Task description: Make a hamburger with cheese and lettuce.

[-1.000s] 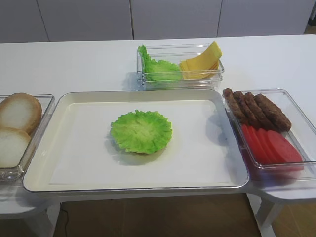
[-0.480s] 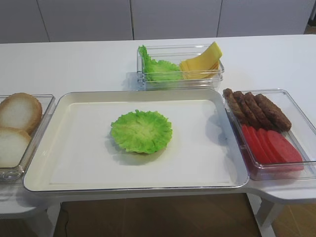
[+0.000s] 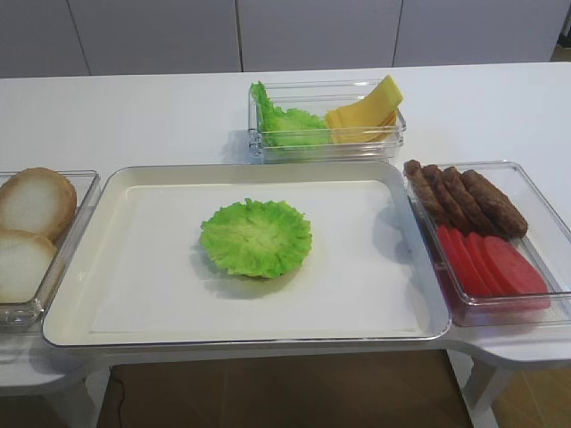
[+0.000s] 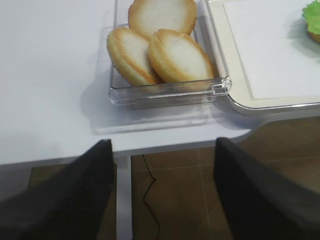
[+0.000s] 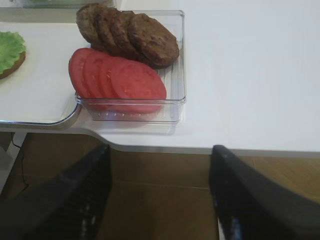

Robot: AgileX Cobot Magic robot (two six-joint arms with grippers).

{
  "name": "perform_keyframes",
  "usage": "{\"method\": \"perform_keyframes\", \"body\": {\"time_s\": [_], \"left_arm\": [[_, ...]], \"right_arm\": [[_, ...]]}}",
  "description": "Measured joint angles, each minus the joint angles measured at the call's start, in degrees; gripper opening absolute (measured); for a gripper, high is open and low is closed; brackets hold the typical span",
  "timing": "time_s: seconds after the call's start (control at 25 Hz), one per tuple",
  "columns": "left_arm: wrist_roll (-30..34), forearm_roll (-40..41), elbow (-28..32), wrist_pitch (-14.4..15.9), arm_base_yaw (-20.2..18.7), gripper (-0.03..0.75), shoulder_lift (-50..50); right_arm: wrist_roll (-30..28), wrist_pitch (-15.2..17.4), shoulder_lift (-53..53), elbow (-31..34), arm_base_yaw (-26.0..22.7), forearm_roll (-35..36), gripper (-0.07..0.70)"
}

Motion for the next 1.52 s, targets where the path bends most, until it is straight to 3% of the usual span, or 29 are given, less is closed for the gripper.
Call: {"method": "perform_keyframes", "body": {"time_s": [0.28,0.68,1.52], "left_arm": [[0.0,0.0,0.0,0.0,0.0,0.468,0.0],[0.0,0.0,0.0,0.0,0.0,0.468,0.0],[0.0,0.0,0.0,0.0,0.0,0.468,0.0]], "right_arm": [[0.0,0.0,0.0,0.0,0.0,0.0,0.464],[0.3,-0.1,0.0,0.0,0.0,-2.7,0.396],[0.3,-0.1,0.0,0.0,0.0,-1.7,0.413]]}}
